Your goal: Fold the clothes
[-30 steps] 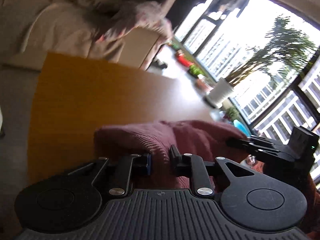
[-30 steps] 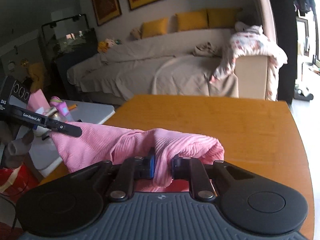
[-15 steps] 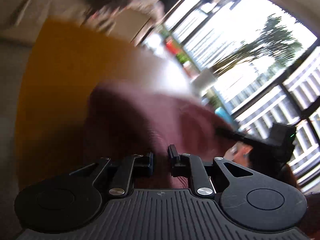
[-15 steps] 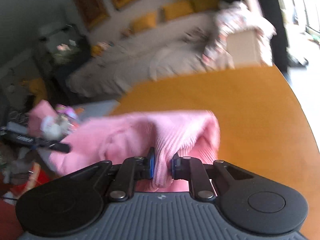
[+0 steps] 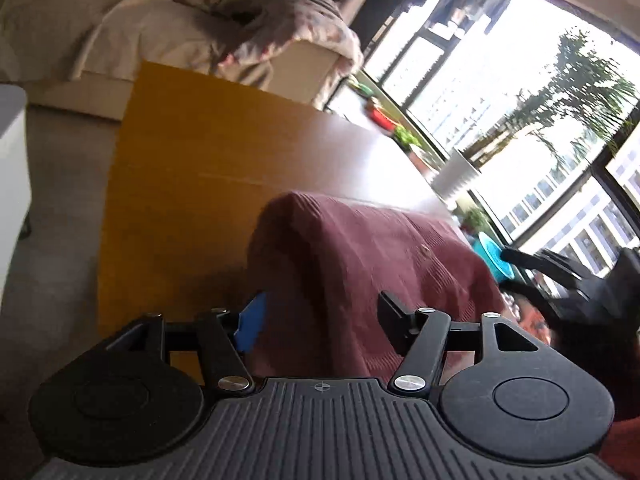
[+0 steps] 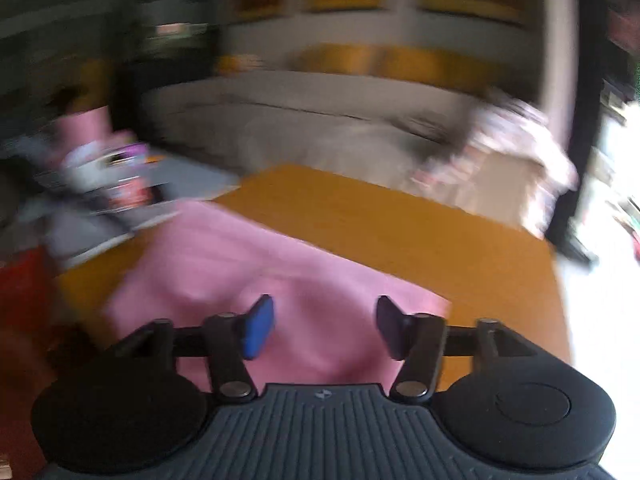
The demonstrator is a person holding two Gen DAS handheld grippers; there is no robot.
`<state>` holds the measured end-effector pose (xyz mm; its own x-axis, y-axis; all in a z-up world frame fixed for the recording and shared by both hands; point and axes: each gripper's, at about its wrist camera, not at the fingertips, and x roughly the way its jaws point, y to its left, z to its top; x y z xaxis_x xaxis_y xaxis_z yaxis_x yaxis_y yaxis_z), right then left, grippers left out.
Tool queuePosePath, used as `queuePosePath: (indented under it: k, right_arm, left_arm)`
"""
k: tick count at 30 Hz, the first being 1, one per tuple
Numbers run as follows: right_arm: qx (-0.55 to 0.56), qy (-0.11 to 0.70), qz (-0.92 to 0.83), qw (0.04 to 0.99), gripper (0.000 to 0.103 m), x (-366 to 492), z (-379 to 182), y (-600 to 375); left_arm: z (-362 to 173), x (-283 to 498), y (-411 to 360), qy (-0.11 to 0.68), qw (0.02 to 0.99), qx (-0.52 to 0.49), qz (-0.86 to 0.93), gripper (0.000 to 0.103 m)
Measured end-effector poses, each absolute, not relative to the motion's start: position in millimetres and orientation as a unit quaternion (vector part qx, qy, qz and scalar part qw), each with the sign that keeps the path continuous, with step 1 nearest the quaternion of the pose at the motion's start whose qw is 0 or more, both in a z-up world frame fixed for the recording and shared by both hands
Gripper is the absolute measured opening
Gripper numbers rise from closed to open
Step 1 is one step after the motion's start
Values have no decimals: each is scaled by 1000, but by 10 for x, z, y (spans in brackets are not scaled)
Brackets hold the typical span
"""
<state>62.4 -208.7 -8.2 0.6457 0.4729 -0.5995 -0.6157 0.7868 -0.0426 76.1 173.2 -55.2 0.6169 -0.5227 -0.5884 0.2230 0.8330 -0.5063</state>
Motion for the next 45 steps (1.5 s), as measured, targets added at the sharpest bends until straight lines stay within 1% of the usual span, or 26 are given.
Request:
queuePosePath:
  k: [3, 9, 10, 11, 12, 13, 14, 17, 20, 23, 26, 27, 28, 29, 30, 31, 32, 34, 36, 38, 40, 41, 42, 43, 44, 45]
  right_arm:
    - [-169, 285, 349, 877, 61, 547, -140, -1782]
    - [-260, 265, 435, 820, 61, 395, -257, -1171]
    - [-274, 262, 448, 809, 56, 369, -276, -1069]
    - [-289, 258, 462, 798, 43, 344, -295, -968]
    - [-281, 258, 464, 799, 33, 377, -269, -944]
    - [-261, 260, 459, 808, 15, 444, -217, -965]
    - [-241, 262, 455, 816, 10, 511, -164, -986]
    - [-162, 271, 434, 844, 8, 771, 17, -1116]
    - [-85, 285, 411, 862, 8, 1030, 127, -1308]
    - [-45, 291, 396, 869, 8, 1161, 176, -1465]
    - [-46, 280, 392, 875, 8, 1162, 231, -1557]
    - [-55, 273, 391, 877, 8, 1135, 250, -1551]
    - [-65, 265, 390, 879, 8, 1108, 269, -1546]
    - [-74, 257, 389, 882, 11, 1081, 288, -1540]
    - [-92, 248, 388, 883, 15, 1020, 295, -1522]
    - [-114, 236, 388, 884, 30, 938, 295, -1496]
    - [-137, 225, 387, 884, 50, 857, 294, -1470]
    - [-165, 210, 400, 877, 70, 680, 245, -1394]
    - [-188, 197, 410, 870, 72, 541, 164, -1277]
    - [-210, 188, 408, 868, 77, 490, 41, -1084]
    - [-231, 180, 406, 866, 78, 439, -82, -891]
    - [-246, 174, 399, 866, 78, 440, -160, -785]
    - [-263, 167, 389, 867, 77, 466, -234, -699]
    - [-280, 160, 379, 867, 64, 498, -300, -626]
    - [-274, 164, 373, 871, 36, 566, -293, -626]
    - [-253, 176, 369, 877, 29, 657, -241, -668]
  left_arm:
    - [-584, 806, 1724, 379, 878, -206, -208, 67]
    - [-616, 849, 1804, 368, 879, -230, -196, 73]
    - [-610, 840, 1838, 365, 880, -234, -194, 75]
    - [-604, 830, 1875, 363, 880, -237, -192, 76]
    - [-597, 820, 1911, 361, 881, -240, -191, 78]
    - [-603, 805, 1952, 359, 881, -243, -191, 79]
    - [-615, 784, 1988, 356, 880, -246, -194, 80]
    - [-651, 726, 2052, 354, 877, -247, -211, 86]
    - [-697, 728, 1967, 364, 877, -216, -230, 87]
    - [-712, 740, 1752, 370, 878, -169, -253, 86]
    - [-707, 827, 1510, 371, 882, -134, -257, 83]
    - [-705, 864, 1432, 371, 884, -124, -255, 75]
    - [-703, 901, 1354, 371, 886, -114, -253, 60]
    - [-697, 962, 1313, 373, 882, -121, -261, 52]
    - [-682, 1012, 1303, 372, 877, -139, -270, 41]
    - [-666, 1060, 1297, 371, 872, -157, -278, 39]
    - [-635, 1105, 1293, 368, 868, -175, -284, 39]
    - [-575, 1190, 1285, 364, 858, -212, -294, 36]
    - [-523, 1268, 1279, 360, 846, -250, -305, 36]
    - [-508, 1317, 1285, 360, 840, -270, -302, 36]
    - [-495, 1365, 1292, 361, 835, -289, -299, 36]
    - [-489, 1388, 1296, 361, 832, -299, -297, 37]
    - [-483, 1412, 1300, 361, 829, -308, -295, 41]
    - [-476, 1436, 1303, 361, 826, -318, -294, 47]
    - [-470, 1422, 1340, 361, 828, -316, -289, 50]
    - [-460, 1386, 1402, 357, 832, -314, -287, 52]
